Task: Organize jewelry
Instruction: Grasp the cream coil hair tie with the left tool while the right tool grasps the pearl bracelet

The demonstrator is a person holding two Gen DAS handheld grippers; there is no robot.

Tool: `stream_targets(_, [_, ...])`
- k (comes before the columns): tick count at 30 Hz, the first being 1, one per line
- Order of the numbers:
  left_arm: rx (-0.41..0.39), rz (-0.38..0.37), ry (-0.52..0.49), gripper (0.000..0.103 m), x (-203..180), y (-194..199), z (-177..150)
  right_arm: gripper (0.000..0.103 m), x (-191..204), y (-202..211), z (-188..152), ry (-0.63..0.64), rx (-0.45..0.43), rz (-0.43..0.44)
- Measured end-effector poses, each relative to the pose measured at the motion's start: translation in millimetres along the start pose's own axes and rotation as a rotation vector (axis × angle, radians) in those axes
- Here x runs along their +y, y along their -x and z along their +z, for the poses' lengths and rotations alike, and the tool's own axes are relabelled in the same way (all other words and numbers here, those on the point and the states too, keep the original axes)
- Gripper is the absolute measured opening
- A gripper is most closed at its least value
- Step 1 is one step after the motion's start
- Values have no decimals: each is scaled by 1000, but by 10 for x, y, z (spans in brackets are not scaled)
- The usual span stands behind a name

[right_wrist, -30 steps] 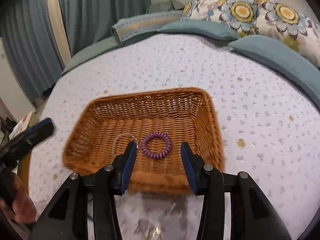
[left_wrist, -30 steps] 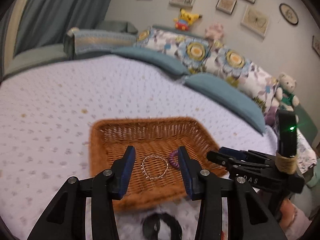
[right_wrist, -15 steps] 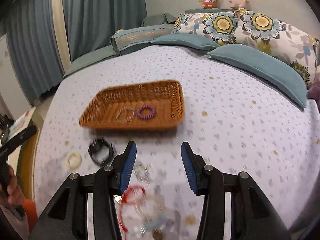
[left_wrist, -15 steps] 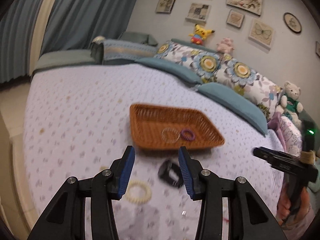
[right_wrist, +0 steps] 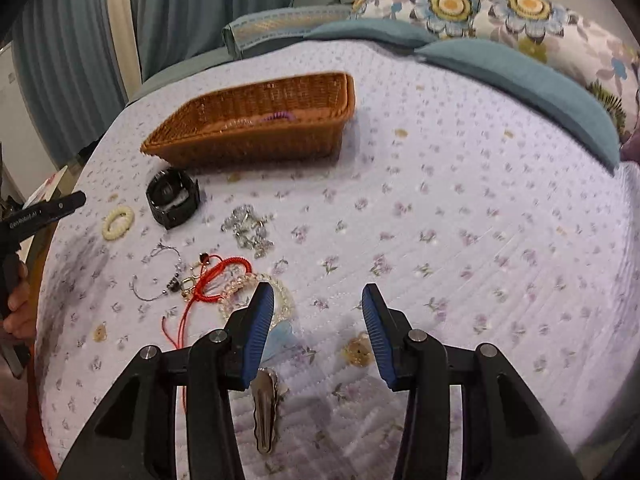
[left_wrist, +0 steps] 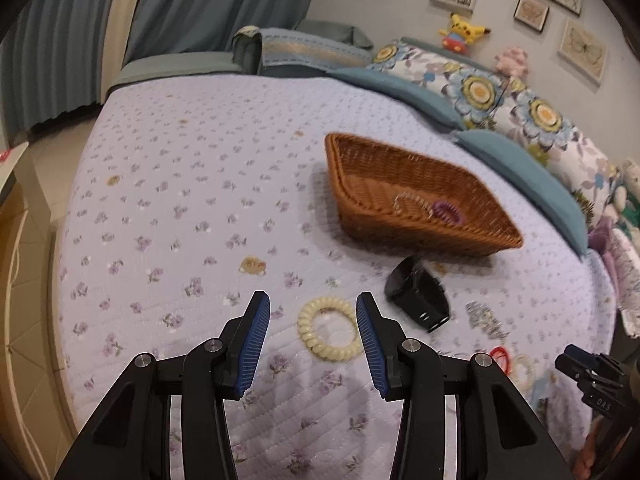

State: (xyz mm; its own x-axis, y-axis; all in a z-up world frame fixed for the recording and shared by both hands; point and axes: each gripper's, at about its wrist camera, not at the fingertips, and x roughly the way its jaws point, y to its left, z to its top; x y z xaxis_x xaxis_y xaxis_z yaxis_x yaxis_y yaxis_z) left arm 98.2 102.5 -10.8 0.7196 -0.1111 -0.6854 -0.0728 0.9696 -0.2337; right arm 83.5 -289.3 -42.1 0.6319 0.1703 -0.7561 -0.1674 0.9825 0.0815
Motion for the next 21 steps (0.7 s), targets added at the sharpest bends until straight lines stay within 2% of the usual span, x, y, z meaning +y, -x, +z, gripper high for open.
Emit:
stream_targets(4, [59,24,16,46,10,-178,-36,49,75,-211,47,16,56,41])
stream_targets(10, [133,14,84,46,133,-376,-77,46,229,-330,56,78,70,21])
stream_targets(15, [151,40,49,46,66,-445,-101,31,234,-437,65,82,102,18])
stream_targets(19, [155,70,9,46,-6,-496,-104,27,285,-478,90,101,104,1])
stream_targets(21, [155,94,-21,46,-64,-524,-99,21,328,-503,93,116,108,-15])
